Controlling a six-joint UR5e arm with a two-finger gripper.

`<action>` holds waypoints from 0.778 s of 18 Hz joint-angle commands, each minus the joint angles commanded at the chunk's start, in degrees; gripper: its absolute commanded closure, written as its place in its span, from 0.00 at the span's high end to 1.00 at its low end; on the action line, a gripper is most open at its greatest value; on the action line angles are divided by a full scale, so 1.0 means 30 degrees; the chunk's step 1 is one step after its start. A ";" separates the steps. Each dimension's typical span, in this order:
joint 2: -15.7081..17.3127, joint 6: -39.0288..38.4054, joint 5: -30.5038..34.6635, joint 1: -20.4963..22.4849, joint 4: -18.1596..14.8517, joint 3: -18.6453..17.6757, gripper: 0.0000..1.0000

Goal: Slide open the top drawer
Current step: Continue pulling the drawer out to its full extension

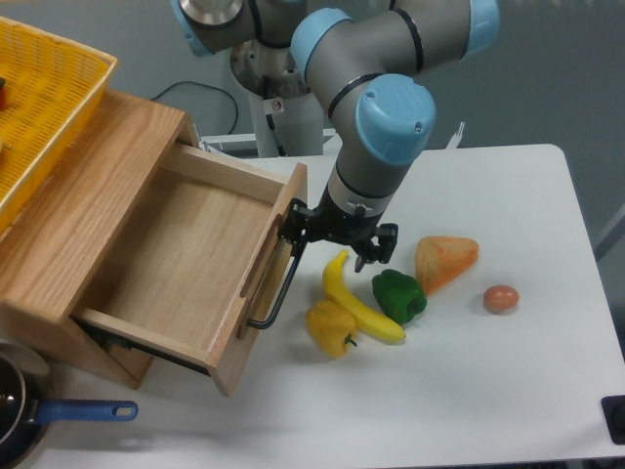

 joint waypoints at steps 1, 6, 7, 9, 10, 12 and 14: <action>0.0000 0.0029 0.0000 0.0001 0.0000 0.0000 1.00; 0.0030 0.0263 0.0000 0.0177 0.0000 0.0000 1.00; 0.0030 0.0293 0.0000 0.0177 0.0000 0.0000 1.00; 0.0000 0.0438 0.0000 0.0264 0.0000 0.0000 1.00; 0.0029 0.0700 0.0000 0.0323 0.0000 0.0000 1.00; 0.0030 0.0732 0.0000 0.0381 -0.0029 0.0000 1.00; 0.0030 0.0732 0.0000 0.0382 -0.0029 0.0000 1.00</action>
